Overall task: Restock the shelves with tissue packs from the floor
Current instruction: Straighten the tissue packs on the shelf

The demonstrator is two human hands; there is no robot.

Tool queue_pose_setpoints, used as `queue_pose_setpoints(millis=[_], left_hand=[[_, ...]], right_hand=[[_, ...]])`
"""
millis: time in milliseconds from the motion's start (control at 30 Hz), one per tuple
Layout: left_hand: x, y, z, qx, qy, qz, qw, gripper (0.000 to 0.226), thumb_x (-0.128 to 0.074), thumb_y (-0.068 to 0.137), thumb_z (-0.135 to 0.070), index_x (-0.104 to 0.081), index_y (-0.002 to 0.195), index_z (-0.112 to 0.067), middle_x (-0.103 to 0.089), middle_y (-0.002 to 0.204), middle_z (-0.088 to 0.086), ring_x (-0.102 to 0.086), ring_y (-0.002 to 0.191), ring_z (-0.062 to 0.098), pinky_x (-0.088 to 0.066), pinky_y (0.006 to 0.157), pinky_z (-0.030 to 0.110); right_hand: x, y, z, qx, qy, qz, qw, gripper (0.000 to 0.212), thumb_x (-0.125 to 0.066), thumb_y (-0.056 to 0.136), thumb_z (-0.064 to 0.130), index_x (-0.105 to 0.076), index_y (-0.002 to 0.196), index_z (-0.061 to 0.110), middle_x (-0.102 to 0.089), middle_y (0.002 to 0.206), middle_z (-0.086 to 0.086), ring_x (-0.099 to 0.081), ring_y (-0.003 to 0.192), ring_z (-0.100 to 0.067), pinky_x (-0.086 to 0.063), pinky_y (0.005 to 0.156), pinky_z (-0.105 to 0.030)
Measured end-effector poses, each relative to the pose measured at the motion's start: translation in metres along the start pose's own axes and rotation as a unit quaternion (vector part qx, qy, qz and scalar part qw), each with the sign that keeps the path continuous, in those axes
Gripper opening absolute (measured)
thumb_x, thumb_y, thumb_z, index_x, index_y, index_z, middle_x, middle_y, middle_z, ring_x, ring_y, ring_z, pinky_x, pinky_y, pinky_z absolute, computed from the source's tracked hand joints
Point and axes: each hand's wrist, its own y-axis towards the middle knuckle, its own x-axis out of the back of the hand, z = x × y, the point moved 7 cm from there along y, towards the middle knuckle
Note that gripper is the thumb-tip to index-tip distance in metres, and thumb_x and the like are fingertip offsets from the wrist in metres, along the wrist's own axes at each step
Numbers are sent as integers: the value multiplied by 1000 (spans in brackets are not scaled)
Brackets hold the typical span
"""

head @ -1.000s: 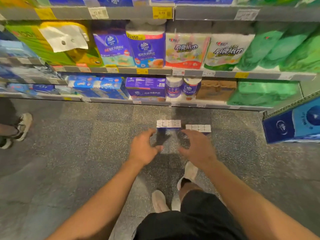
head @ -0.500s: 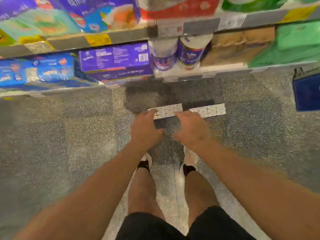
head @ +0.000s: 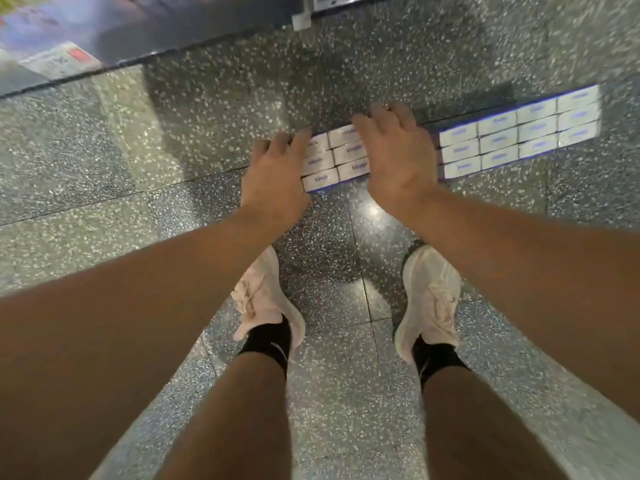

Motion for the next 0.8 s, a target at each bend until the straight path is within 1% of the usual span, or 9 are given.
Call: queue_pose_setpoints(millis=[100,233,333,400,500,600,700,733,800], left_hand=[[12,-5,0,-2,-21,-14,1000,84,-76,71,-12,-34,142,-21,-49,132,10,-43,119,34,-43,96,43],[64,-40,-13,3,-48,22,999,85,-82,71,-27,-34,142,-26,-53,130,8,-45,118,31,-42,96,42],[133,-84,-26,31,-84,49,995,90,-86,65,-26,-38,141,-29,-54,130,8,-50,116,29,-48,97,41],[187,-115,-38,46,-89,51,994,90,-86,63,-22,-41,140,-29,-58,126,9,-55,110,27,-49,93,38],[272,-165,-67,48,-92,41,994,85,-87,64,-22,-46,138,-25,-62,123,8,-59,105,25,-44,85,27],[355,-215,-91,53,-132,24,989,78,-86,64,-15,-53,133,-23,-63,120,7,-60,107,27,-45,86,27],[425,-270,-110,46,-237,10,970,67,-80,56,-5,-58,116,-27,-68,101,3,-63,90,19,-53,80,33],[446,-289,-117,41,-258,3,965,66,-79,56,3,-58,112,-25,-67,92,1,-61,83,14,-52,78,31],[481,-332,-133,30,-260,-6,965,67,-75,62,16,-55,115,-20,-64,81,-4,-59,73,8,-49,72,24]], right_hand=[[6,-2,1,10,32,-14,999,86,-75,69,2,-34,143,19,-41,145,-6,-26,140,-34,-46,98,-48],[53,-42,2,34,74,2,997,93,-78,71,10,-29,149,19,-38,150,-6,-24,142,-32,-45,103,-48],[112,-88,7,71,62,19,995,94,-76,78,15,-19,153,22,-25,159,-5,-18,146,-30,-40,109,-49],[160,-116,9,107,69,33,991,94,-74,82,17,-15,154,24,-17,161,-2,-12,148,-27,-35,112,-49],[242,-156,8,154,68,50,985,88,-69,85,23,-15,155,24,-16,162,-4,-12,149,-27,-27,118,-44],[337,-203,8,179,71,12,981,84,-68,79,36,-27,152,26,-29,158,-5,-25,145,-26,-26,118,-39],[425,-259,17,206,59,-52,976,89,-72,73,53,-36,148,22,-39,152,-6,-34,139,-26,-30,115,-40],[449,-279,21,208,54,-71,974,91,-73,71,57,-38,147,21,-40,151,-7,-35,139,-27,-31,114,-41],[493,-324,28,205,37,-105,973,96,-75,67,65,-40,145,20,-43,148,-7,-36,137,-27,-31,113,-39]])
